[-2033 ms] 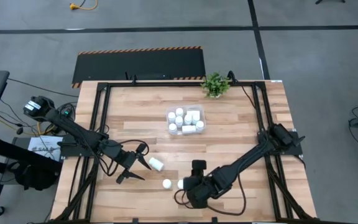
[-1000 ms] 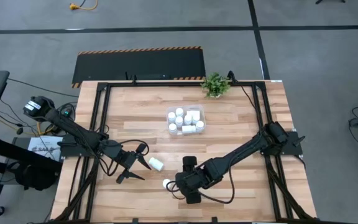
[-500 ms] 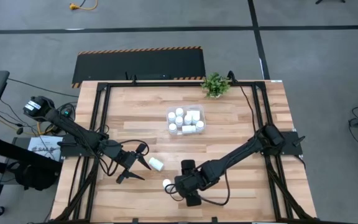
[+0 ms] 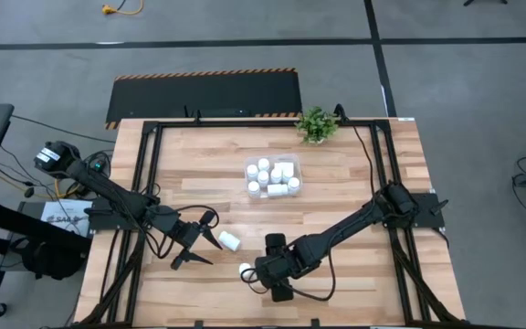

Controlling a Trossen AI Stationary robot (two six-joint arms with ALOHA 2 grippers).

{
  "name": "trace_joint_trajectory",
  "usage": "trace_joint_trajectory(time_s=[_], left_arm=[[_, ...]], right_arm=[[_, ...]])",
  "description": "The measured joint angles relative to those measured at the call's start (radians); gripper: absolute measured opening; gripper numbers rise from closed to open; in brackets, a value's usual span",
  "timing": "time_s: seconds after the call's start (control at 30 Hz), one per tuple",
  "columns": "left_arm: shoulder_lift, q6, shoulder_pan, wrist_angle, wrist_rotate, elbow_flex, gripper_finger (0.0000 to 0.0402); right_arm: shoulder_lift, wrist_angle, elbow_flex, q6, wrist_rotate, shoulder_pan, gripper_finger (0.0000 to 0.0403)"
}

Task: Pick and place pill bottles into a basket
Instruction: Put the white medicine bottle into the transparent bin

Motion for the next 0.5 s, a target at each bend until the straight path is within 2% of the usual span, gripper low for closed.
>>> trace_joint_trajectory(time_s=[0.33,0.5], left_arm=[[0.0,-0.005,0.0,0.0,-0.002,0.0,0.022],[0.0,-0.005,0.0,0.0,-0.007,0.0,0.022]], right_arm=[[-0.006,-0.001,0.0,0.002,-0.028,-0.011,0.0154],[-0.009,-0.075,0.05,0.001,-0.072,-0.025,0.0149]])
